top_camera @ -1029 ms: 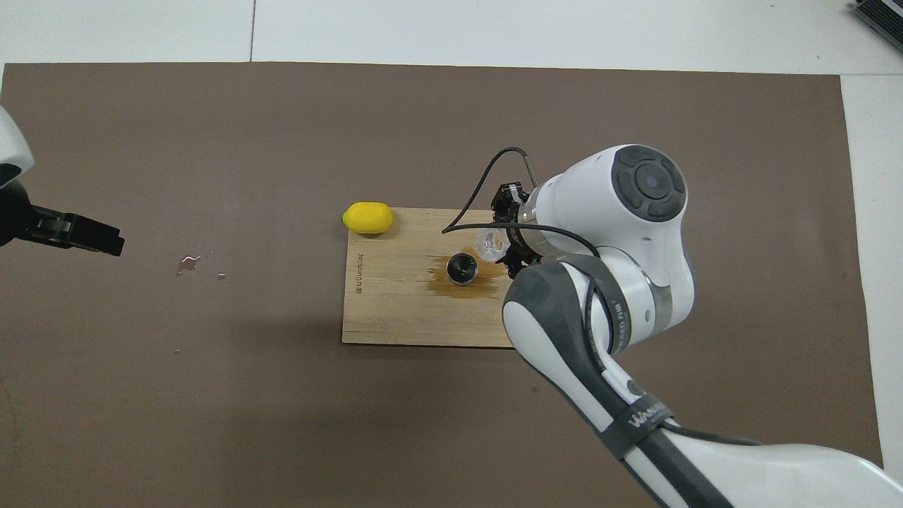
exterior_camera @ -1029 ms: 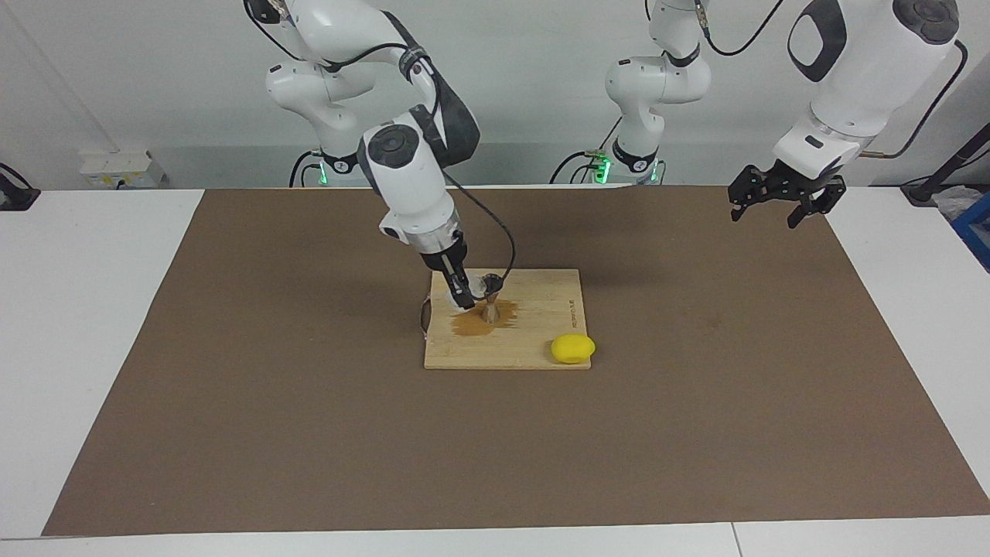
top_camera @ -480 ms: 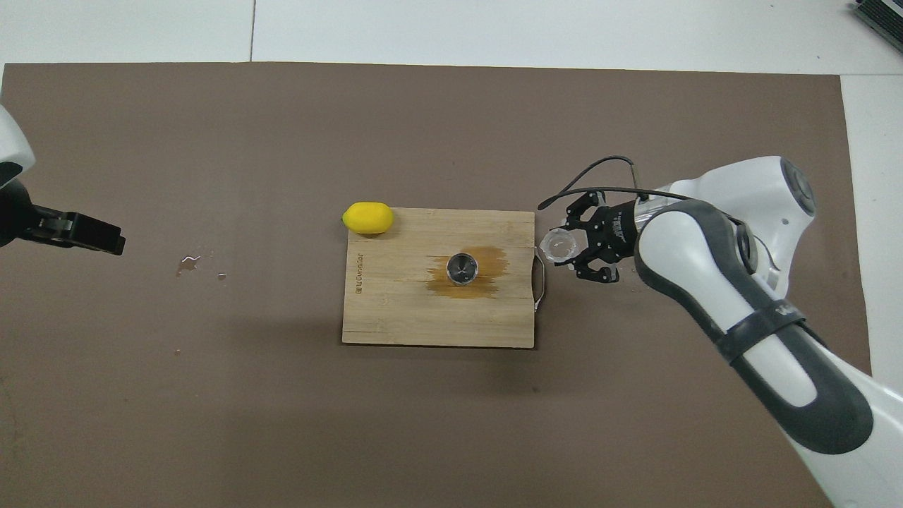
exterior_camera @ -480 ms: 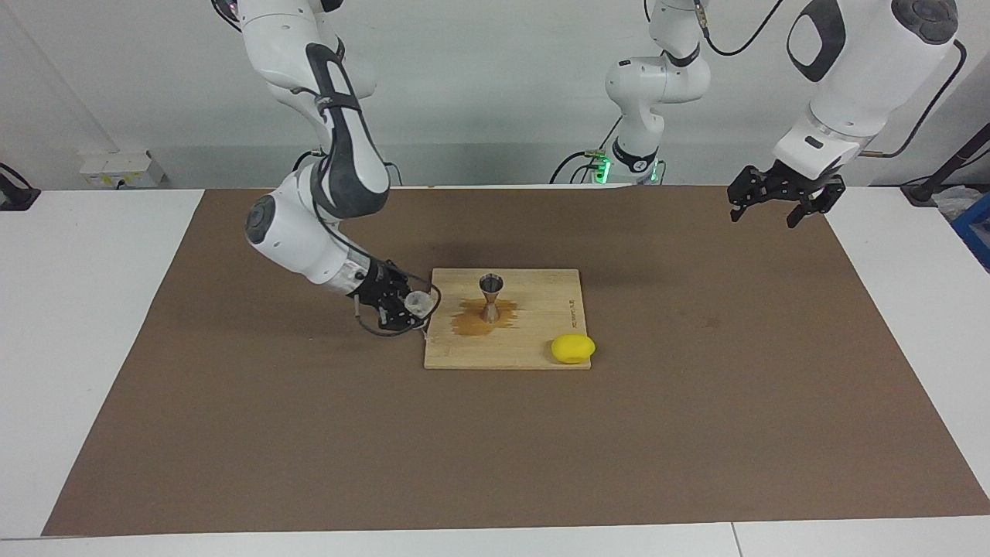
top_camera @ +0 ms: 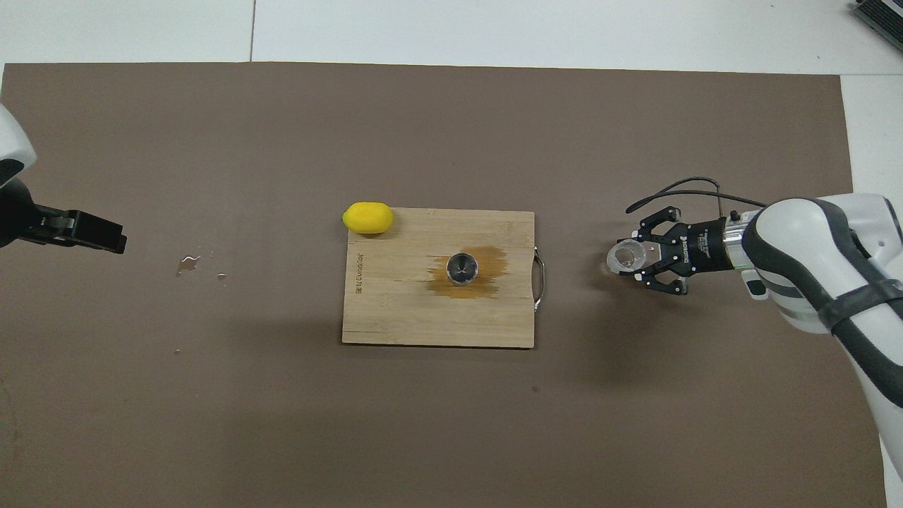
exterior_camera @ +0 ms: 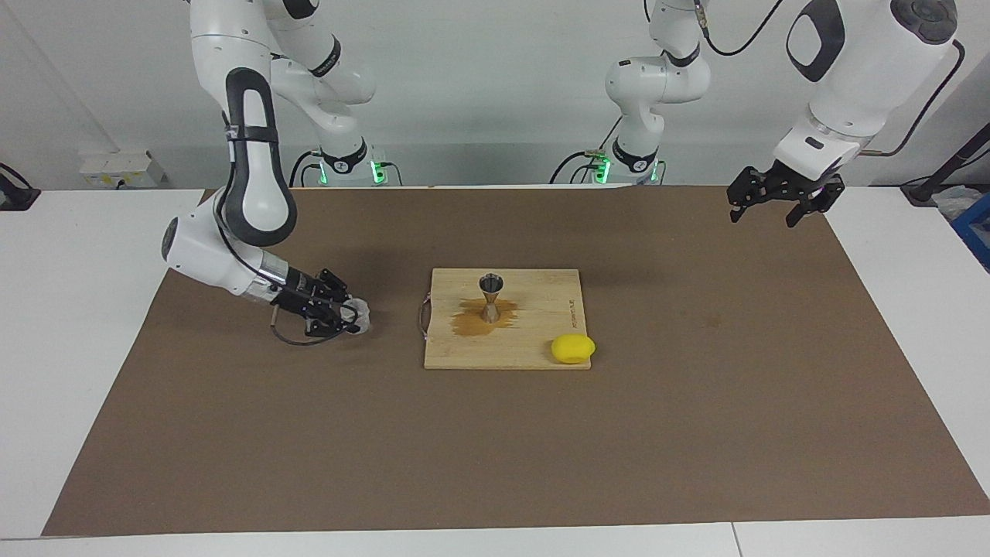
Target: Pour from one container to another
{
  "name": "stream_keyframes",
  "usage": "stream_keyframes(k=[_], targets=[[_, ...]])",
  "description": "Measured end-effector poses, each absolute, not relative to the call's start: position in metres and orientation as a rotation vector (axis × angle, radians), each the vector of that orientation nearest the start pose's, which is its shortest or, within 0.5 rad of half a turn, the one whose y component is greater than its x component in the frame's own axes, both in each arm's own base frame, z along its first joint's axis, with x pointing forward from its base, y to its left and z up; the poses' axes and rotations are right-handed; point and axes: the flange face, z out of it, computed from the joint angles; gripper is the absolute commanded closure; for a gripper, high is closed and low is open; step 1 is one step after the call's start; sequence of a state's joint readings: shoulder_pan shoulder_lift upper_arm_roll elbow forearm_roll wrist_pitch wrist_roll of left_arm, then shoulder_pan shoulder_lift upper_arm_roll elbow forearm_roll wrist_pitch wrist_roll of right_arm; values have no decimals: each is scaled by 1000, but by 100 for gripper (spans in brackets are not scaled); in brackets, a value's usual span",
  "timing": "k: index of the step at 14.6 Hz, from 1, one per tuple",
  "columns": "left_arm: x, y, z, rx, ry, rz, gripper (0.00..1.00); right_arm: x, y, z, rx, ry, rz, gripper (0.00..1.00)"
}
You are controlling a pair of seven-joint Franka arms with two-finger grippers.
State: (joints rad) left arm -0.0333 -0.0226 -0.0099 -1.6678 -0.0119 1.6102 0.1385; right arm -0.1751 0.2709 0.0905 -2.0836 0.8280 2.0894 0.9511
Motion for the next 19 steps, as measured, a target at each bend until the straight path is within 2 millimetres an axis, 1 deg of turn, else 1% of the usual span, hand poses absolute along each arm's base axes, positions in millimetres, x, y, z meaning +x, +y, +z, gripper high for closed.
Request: stream_keyframes(k=[2,3,4,5,6,7,10,12,14,16,17,19], targets=[[548,-25,595,-3142,279,54,0,560,-31,275,-1814,1769,691,100],[548,-25,595,-3142,277,54,0,559,-39,268,-1809,1768,693,95],[548,-25,595,-3142,276,54,0,558,-44,263,-1802,1771,696,78],[548,-25,595,-3142,276,54,0,557,-48,261,-1794,1776,698,43],[548,-25,595,-3142,276,54,0,557,-48,261,-1790,1777,698,3],[548,-25,595,-3142,276,54,0,558,-48,261,-1790,1777,694,1],[548,-25,595,-3142,275,54,0,561,-49,268,-1794,1771,669,0],[548,-25,595,-3142,274,54,0,564,-48,280,-1804,1755,637,0],[548,-25,595,-3142,274,53,0,568,-39,300,-1854,1715,594,0],[548,-25,595,-3142,274,53,0,569,-19,323,-2004,1644,534,0],[548,-25,595,-3142,274,53,0,571,-5,336,-2099,1594,495,0],[548,-25,595,-3142,274,53,0,574,26,357,-2309,1469,410,0]])
